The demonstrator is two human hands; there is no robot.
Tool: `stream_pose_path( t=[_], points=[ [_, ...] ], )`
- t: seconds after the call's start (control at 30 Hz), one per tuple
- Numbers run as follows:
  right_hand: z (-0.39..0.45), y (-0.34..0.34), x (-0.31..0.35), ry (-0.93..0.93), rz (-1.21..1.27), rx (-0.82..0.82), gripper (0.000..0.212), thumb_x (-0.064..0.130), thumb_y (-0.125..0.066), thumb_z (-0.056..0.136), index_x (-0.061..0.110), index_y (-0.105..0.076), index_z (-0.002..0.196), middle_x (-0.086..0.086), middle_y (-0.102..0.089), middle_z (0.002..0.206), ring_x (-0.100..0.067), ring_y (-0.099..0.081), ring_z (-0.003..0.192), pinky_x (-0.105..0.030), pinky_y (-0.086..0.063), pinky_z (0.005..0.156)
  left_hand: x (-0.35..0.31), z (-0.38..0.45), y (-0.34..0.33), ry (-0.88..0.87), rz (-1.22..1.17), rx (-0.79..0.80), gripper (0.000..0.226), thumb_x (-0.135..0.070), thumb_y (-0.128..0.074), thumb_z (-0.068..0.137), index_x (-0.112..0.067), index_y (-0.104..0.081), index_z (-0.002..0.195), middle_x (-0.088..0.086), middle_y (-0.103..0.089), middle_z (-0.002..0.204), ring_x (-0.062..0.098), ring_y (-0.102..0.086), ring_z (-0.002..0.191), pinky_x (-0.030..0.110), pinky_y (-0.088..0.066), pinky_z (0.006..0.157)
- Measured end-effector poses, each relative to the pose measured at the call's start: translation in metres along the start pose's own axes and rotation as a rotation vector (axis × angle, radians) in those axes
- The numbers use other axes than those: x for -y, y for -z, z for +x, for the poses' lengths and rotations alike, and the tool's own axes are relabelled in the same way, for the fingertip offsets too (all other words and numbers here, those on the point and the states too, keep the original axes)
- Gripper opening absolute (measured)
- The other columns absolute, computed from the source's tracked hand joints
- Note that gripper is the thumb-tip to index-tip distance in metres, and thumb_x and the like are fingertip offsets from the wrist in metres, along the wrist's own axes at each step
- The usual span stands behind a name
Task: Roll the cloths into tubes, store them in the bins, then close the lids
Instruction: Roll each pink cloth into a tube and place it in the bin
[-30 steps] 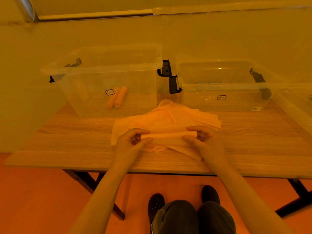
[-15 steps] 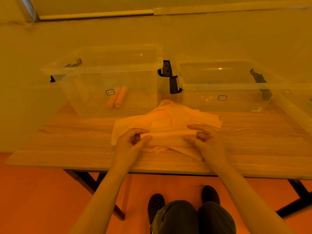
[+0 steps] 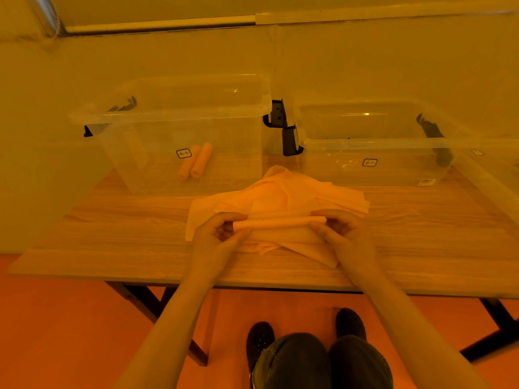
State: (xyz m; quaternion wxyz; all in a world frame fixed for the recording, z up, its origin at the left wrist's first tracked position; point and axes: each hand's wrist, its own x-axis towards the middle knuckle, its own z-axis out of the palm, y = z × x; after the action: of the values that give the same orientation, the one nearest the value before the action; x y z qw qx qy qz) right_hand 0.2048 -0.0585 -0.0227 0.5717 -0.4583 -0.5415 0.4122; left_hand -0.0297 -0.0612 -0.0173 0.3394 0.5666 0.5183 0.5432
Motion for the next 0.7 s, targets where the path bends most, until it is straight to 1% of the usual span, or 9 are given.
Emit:
stream_pose_path(
  t=[0.1, 0.2, 0.27, 0.37, 0.43, 0.5, 0.57, 0.63, 0.7],
  points=[
    [0.0008, 0.0007, 0.0006, -0.003, -0.021, -0.038, 0.023, 0.011, -0.075, 0.077, 0.025, -0.068, 0.094, 0.005, -0.069, 0.1, -0.005, -0.066, 0.087, -0.019, -0.054, 0.071, -0.0004, 0.0, -0.0005, -0.012, 0.002, 0.0, 0.032, -0.005, -0.075, 0.078, -0.03, -0.068, 0.097, -0.003, -0.067, 0.101, 0.021, -0.064, 0.093, 0.046, -0.054, 0.084],
    [0.001, 0.0017, 0.0, -0.022, -0.04, -0.049, 0.019, 0.015, -0.077, 0.077, 0.025, -0.068, 0.091, 0.002, -0.07, 0.094, -0.007, -0.067, 0.085, -0.021, -0.054, 0.066, -0.0003, 0.0002, -0.0003, -0.029, 0.003, -0.014, 0.035, -0.008, -0.075, 0.079, -0.035, -0.066, 0.099, -0.006, -0.066, 0.105, 0.016, -0.063, 0.098, 0.044, -0.054, 0.087],
    [0.0003, 0.0021, 0.0008, -0.024, -0.035, -0.045, 0.016, 0.016, -0.076, 0.078, 0.024, -0.068, 0.089, -0.001, -0.071, 0.086, -0.007, -0.067, 0.077, -0.019, -0.051, 0.061, 0.0001, 0.0004, -0.0004, -0.028, -0.001, -0.01, 0.035, -0.008, -0.075, 0.079, -0.035, -0.066, 0.1, -0.006, -0.066, 0.106, 0.015, -0.063, 0.098, 0.044, -0.054, 0.088],
    [-0.0011, 0.002, 0.0029, -0.012, -0.024, -0.022, 0.014, 0.015, -0.075, 0.079, 0.021, -0.068, 0.09, -0.009, -0.071, 0.076, -0.011, -0.065, 0.069, -0.019, -0.051, 0.059, 0.0016, 0.0007, 0.0001, -0.01, -0.016, -0.01, 0.034, -0.004, -0.074, 0.079, -0.031, -0.068, 0.098, -0.002, -0.068, 0.104, 0.023, -0.064, 0.096, 0.049, -0.054, 0.085],
    [-0.0014, 0.0014, 0.0029, -0.011, -0.014, -0.007, 0.013, 0.015, -0.074, 0.08, 0.021, -0.068, 0.09, -0.009, -0.07, 0.073, -0.013, -0.064, 0.067, -0.021, -0.05, 0.059, 0.0019, 0.001, 0.0003, -0.012, 0.001, -0.012, 0.032, -0.005, -0.074, 0.079, -0.032, -0.069, 0.096, -0.001, -0.068, 0.102, 0.028, -0.063, 0.094, 0.05, -0.053, 0.083],
    [-0.0008, 0.0011, 0.0029, -0.005, -0.001, -0.019, 0.012, 0.015, -0.074, 0.079, 0.022, -0.069, 0.088, -0.002, -0.071, 0.076, -0.01, -0.065, 0.07, -0.02, -0.05, 0.06, 0.0016, 0.001, -0.0005, -0.014, 0.024, -0.026, 0.029, -0.008, -0.074, 0.079, -0.032, -0.069, 0.094, -0.004, -0.068, 0.098, 0.026, -0.063, 0.092, 0.046, -0.053, 0.082],
    [-0.0002, 0.0006, 0.0035, 0.001, -0.015, -0.022, 0.015, 0.017, -0.074, 0.078, 0.025, -0.069, 0.09, 0.003, -0.071, 0.086, -0.009, -0.067, 0.079, -0.022, -0.053, 0.066, 0.0011, 0.001, -0.0018, -0.011, 0.036, -0.038, 0.025, -0.01, -0.074, 0.08, -0.031, -0.069, 0.092, -0.005, -0.069, 0.095, 0.024, -0.064, 0.091, 0.044, -0.053, 0.081],
    [0.0, 0.0002, 0.0027, -0.012, -0.025, -0.013, 0.022, 0.015, -0.075, 0.077, 0.027, -0.067, 0.093, 0.004, -0.07, 0.094, -0.01, -0.067, 0.086, -0.026, -0.055, 0.074, 0.0007, 0.0008, -0.0029, -0.008, 0.035, -0.042, 0.02, -0.012, -0.074, 0.081, -0.029, -0.07, 0.091, -0.002, -0.07, 0.093, 0.026, -0.064, 0.09, 0.045, -0.053, 0.081],
    [-0.0001, -0.0002, 0.0013, -0.03, -0.014, -0.016, 0.024, 0.014, -0.076, 0.077, 0.03, -0.066, 0.092, 0.004, -0.07, 0.094, -0.012, -0.067, 0.088, -0.03, -0.055, 0.077, 0.0001, 0.0007, -0.0028, -0.002, 0.033, -0.037, 0.019, -0.013, -0.074, 0.081, -0.028, -0.07, 0.091, -0.002, -0.07, 0.093, 0.024, -0.064, 0.09, 0.044, -0.053, 0.081]
  ],
)
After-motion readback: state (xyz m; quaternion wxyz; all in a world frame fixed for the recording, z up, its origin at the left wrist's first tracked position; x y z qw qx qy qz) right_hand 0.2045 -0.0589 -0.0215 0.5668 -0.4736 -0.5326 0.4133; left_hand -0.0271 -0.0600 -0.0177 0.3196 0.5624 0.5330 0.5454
